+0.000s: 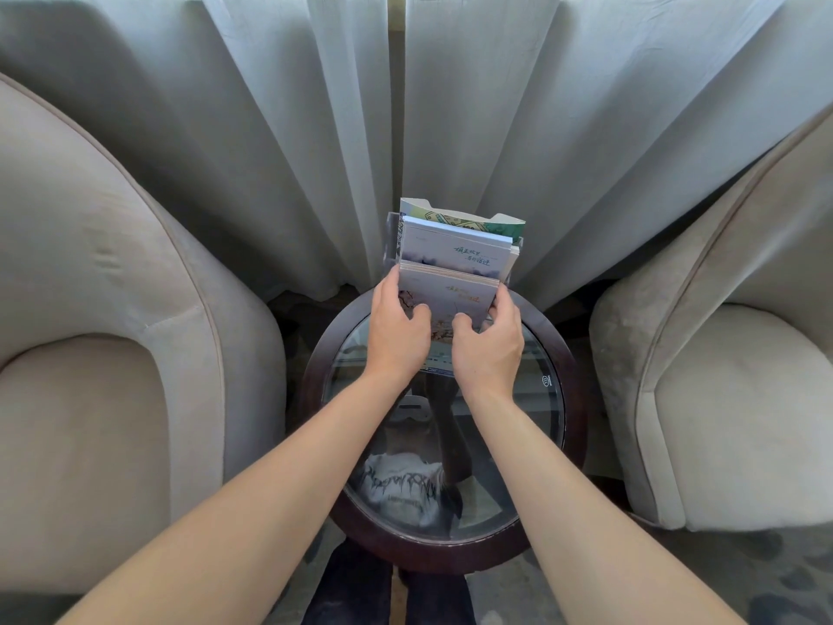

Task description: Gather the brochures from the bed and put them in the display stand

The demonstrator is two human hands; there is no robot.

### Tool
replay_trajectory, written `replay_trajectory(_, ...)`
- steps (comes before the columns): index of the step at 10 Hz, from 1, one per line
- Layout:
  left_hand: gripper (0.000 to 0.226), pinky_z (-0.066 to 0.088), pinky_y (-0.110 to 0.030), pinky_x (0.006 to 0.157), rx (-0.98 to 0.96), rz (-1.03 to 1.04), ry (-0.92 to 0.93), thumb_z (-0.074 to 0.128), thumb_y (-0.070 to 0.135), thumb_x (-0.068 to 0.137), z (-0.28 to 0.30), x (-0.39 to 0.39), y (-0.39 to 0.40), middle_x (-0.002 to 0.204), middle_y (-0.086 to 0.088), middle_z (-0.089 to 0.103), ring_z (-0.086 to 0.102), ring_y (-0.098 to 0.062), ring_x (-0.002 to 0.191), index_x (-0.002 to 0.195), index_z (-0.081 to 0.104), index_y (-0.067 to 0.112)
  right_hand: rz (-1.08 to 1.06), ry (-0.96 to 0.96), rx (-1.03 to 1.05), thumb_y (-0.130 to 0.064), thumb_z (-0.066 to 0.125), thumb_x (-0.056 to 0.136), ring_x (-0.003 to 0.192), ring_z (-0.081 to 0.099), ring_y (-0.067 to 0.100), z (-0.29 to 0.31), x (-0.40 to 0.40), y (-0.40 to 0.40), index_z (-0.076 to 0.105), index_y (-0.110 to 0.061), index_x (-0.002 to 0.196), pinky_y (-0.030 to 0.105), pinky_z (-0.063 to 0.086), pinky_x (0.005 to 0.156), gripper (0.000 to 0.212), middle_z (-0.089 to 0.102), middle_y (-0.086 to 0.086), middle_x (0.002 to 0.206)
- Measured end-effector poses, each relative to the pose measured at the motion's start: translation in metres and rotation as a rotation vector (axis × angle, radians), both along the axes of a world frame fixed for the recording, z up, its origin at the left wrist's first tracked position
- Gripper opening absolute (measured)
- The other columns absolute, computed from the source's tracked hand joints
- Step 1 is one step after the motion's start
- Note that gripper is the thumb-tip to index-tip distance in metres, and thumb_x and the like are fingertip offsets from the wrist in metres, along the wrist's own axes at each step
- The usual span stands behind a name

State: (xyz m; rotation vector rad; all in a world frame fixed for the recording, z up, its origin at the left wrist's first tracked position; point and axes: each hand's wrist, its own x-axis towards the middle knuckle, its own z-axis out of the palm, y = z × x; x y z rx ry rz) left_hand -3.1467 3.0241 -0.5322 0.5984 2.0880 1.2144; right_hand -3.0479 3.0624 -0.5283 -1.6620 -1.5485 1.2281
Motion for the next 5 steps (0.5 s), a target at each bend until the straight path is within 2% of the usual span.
replay_trajectory(1, 0.065, 0.038, -0.042, 0.113, -0.001, -0.036, 0.004, 0.054, 0.01, 0.091, -0.001, -0.002, -0.003, 0.147, 0.002, 0.042, 0.04, -0.015, 0.135, 0.151, 0.033, 0.021, -0.001, 0.002, -0.003, -0.015, 0.061, 0.088, 0.128, 0.051, 0.015, 0.0, 0.001, 0.001, 0.043, -0.027, 0.148, 0.043, 0.047, 0.107, 0.064, 0.055, -0.005, 0.138)
replay_trajectory(2, 0.072, 0.034, -0.039, 0.115, -0.011, -0.068, -0.009, 0.055, 0.013, 0.091, 0.0, -0.002, -0.004, 0.154, 0.001, 0.035, 0.035, -0.017, 0.14, 0.156, 0.024, 0.022, 0.002, -0.038, -0.008, -0.017, 0.061, 0.089, 0.13, 0.049, 0.015, -0.001, 0.002, -0.001, 0.041, -0.025, 0.149, 0.041, 0.044, 0.11, 0.064, 0.054, -0.003, 0.14)
replay_trajectory(3, 0.075, 0.032, -0.036, 0.115, -0.03, -0.073, -0.019, 0.055, 0.016, 0.092, 0.002, -0.004, -0.004, 0.158, 0.002, 0.03, 0.031, -0.015, 0.142, 0.157, 0.019, 0.022, 0.023, -0.104, -0.025, -0.02, 0.062, 0.089, 0.13, 0.047, 0.016, -0.004, 0.004, -0.001, 0.042, -0.023, 0.148, 0.035, 0.042, 0.105, 0.062, 0.052, -0.004, 0.139)
replay_trajectory(4, 0.063, 0.036, -0.032, 0.107, -0.051, -0.095, 0.005, 0.056, 0.02, 0.092, 0.005, -0.012, -0.01, 0.148, 0.004, 0.042, 0.042, -0.011, 0.131, 0.151, 0.033, 0.022, 0.095, -0.211, -0.053, -0.024, 0.064, 0.089, 0.124, 0.049, 0.022, -0.004, 0.015, 0.001, 0.048, -0.019, 0.138, 0.031, 0.038, 0.092, 0.052, 0.05, -0.001, 0.128)
replay_trajectory(5, 0.052, 0.041, -0.036, 0.105, -0.136, -0.142, 0.074, 0.056, 0.023, 0.093, 0.011, -0.023, -0.021, 0.137, 0.006, 0.049, 0.049, -0.017, 0.127, 0.143, 0.044, 0.021, 0.188, -0.329, -0.107, -0.028, 0.064, 0.09, 0.128, 0.049, 0.026, 0.003, 0.019, -0.003, 0.051, -0.016, 0.138, 0.036, 0.041, 0.098, 0.051, 0.05, 0.005, 0.135)
